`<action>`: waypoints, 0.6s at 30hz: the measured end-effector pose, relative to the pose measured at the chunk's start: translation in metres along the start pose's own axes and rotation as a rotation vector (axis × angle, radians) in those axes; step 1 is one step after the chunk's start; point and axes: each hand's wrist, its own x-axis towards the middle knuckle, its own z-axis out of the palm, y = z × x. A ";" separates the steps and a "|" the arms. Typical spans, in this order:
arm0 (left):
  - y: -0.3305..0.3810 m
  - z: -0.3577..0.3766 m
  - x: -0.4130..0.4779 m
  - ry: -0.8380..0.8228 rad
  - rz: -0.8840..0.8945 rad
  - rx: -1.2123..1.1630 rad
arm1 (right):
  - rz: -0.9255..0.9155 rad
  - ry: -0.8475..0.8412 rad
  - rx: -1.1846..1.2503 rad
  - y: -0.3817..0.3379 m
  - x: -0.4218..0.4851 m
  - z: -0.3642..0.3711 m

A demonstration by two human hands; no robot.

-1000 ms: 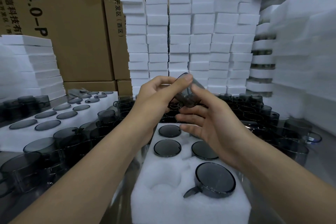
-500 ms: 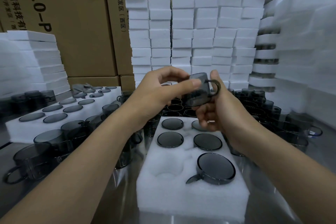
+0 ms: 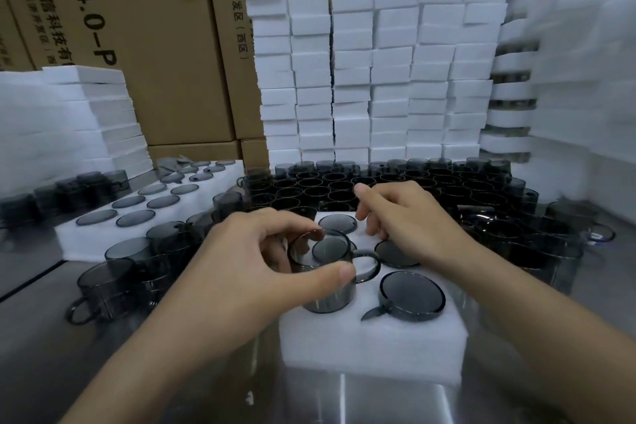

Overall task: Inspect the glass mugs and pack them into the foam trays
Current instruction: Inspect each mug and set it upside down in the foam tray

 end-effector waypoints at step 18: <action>0.017 0.023 -0.007 0.175 -0.149 0.590 | -0.017 -0.020 -0.079 -0.001 -0.002 0.001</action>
